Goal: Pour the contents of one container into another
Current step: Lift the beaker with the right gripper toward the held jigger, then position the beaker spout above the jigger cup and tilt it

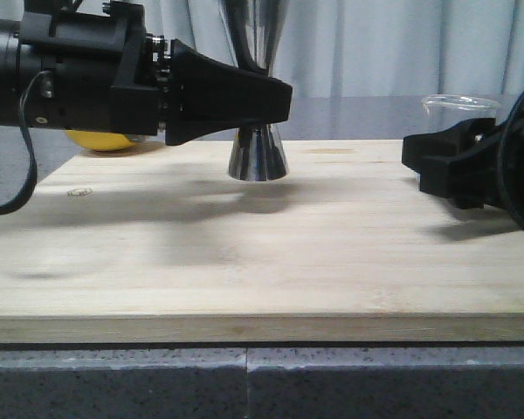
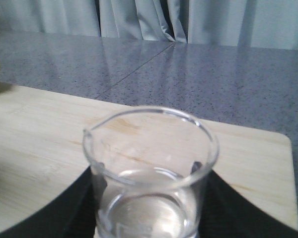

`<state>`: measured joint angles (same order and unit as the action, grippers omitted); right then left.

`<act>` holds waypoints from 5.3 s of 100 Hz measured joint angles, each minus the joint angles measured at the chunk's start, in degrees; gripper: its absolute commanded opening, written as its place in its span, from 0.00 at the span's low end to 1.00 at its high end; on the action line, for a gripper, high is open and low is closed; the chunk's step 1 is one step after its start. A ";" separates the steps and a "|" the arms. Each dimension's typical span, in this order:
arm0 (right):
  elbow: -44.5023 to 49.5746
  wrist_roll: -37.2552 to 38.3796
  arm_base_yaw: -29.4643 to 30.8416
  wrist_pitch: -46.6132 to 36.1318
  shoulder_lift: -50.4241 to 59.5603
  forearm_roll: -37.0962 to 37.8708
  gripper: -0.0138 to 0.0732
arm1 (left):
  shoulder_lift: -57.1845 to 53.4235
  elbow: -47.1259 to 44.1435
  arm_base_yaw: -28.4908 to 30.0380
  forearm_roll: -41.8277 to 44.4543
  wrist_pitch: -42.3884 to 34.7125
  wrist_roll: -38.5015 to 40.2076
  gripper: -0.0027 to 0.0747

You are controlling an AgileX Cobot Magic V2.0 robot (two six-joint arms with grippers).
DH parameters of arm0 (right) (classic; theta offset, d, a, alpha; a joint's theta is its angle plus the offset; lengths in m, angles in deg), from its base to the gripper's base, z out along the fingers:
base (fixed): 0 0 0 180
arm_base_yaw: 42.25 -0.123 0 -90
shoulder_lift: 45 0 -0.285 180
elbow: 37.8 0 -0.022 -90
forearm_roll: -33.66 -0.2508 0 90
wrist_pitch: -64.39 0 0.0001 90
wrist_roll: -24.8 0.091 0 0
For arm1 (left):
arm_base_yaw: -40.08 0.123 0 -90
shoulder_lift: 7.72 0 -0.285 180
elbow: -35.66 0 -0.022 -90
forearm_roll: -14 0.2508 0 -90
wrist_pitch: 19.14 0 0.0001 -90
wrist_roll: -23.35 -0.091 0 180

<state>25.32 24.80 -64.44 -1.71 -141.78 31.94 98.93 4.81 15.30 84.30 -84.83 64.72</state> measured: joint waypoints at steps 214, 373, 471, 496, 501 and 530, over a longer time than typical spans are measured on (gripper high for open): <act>-20.77 0.00 -0.11 38.97 19.87 20.21 0.49 | 0.00 0.00 0.00 1.62 0.00 1.18 0.01; -33.19 0.00 -11.23 60.49 21.67 38.81 0.49 | 0.00 0.00 0.00 2.54 0.00 2.71 0.01; -34.82 0.00 -13.99 63.47 21.67 43.62 0.49 | 0.00 0.00 -1.76 2.67 -0.10 2.71 0.01; -34.82 0.00 -13.99 63.85 21.67 44.39 0.49 | 0.00 0.00 -1.76 2.67 -0.10 2.71 0.01; -34.82 0.00 -13.99 63.85 21.67 44.69 0.49 | 0.00 0.00 -1.76 2.67 -0.10 2.71 0.01; -34.82 0.00 -13.99 64.18 21.67 48.03 0.49 | 0.00 0.00 -1.76 2.67 -0.10 2.71 0.01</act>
<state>-9.50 24.80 -78.43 62.47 -120.12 79.97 98.93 4.81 13.55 86.97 -84.94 67.43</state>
